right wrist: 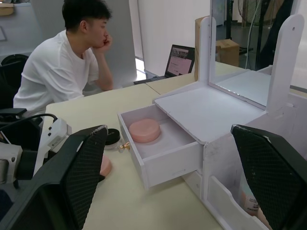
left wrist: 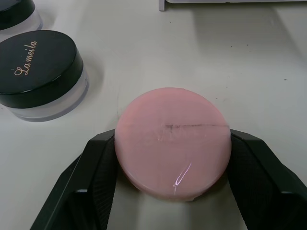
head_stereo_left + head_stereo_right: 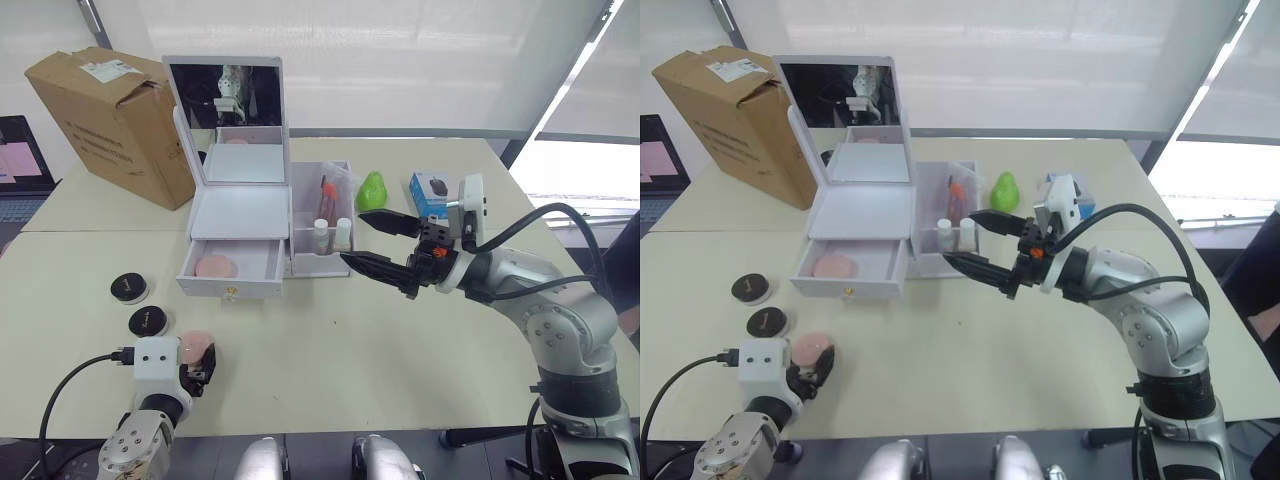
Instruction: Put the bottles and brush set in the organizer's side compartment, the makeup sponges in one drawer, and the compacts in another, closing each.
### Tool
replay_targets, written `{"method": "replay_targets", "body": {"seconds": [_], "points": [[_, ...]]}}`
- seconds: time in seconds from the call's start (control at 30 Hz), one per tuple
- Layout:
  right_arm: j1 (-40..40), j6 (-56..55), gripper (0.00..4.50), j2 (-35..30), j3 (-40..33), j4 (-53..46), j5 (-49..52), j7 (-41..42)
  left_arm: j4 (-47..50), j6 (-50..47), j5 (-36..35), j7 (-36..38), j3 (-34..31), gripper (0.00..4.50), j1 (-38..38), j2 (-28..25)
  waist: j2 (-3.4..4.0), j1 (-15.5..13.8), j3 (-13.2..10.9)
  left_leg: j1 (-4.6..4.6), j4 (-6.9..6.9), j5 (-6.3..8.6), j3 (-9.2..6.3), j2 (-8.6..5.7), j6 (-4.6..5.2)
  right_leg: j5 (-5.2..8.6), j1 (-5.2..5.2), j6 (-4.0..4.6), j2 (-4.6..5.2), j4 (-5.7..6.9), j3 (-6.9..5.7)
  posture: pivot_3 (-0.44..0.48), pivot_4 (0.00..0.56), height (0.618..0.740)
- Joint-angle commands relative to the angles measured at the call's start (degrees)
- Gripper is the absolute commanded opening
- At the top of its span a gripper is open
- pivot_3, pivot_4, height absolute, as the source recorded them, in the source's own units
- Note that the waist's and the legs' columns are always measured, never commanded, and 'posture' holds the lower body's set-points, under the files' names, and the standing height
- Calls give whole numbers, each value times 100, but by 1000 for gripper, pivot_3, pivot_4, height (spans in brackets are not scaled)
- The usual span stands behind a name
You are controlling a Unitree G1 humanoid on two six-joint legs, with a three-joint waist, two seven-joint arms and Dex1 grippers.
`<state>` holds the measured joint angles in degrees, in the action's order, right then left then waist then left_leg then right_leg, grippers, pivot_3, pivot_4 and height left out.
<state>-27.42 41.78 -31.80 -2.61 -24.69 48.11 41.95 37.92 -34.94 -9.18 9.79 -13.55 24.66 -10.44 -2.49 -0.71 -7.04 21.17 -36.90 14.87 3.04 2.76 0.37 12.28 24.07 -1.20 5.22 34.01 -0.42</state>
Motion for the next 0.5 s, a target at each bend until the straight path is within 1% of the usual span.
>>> {"method": "replay_targets", "body": {"seconds": [0.03,0.07,0.13,0.2,0.27,0.37,0.43,0.5], "points": [[-3,24,4500,-30,-107,-220,109,-34,-97,225,4,-13,-100,2950,-19,-29,0,0,0,0,0,0,-1,0,0,0,1,0,0,-1,-2,0,150,740],[2,24,4500,-33,-111,-228,110,-41,-108,335,8,-24,-126,2950,-31,-17,0,1,0,0,0,0,-1,0,0,0,1,0,1,-1,-2,0,150,740],[17,28,4500,-50,-112,-227,104,-42,-92,918,-38,-126,-381,2950,-158,89,-2,1,-1,1,0,0,-2,1,0,0,1,0,1,-1,-3,0,150,740],[48,24,4500,-70,-104,-210,83,-33,-84,1526,-74,-310,-840,2950,-407,129,-9,-4,-3,6,0,0,-4,4,0,-2,1,3,1,-1,-9,0,150,740],[85,16,4500,-84,-89,-192,52,-30,-103,1898,-74,-402,-1234,2950,-655,21,-16,-15,-1,14,0,0,-7,6,0,-5,4,9,1,-1,-19,0,150,740],[130,-2,4500,-80,-63,-177,9,-35,-221,1928,-180,-396,-1656,2950,-1054,-287,-15,-13,0,17,0,0,-7,4,0,-12,-14,19,2,-1,-20,0,150,740],[148,-9,4500,-70,-52,-171,-14,-53,-329,1831,-304,-116,-1695,2950,-1359,-692,-15,-21,0,17,0,-1,-5,4,0,-12,-14,19,2,0,-20,0,150,740],[155,-7,4500,-55,-41,-182,-27,-84,-406,1621,-653,301,-1624,2950,-1748,-1143,-13,-29,-2,17,0,-1,-5,5,0,-12,-8,19,0,-1,-28,0,150,740]]}}
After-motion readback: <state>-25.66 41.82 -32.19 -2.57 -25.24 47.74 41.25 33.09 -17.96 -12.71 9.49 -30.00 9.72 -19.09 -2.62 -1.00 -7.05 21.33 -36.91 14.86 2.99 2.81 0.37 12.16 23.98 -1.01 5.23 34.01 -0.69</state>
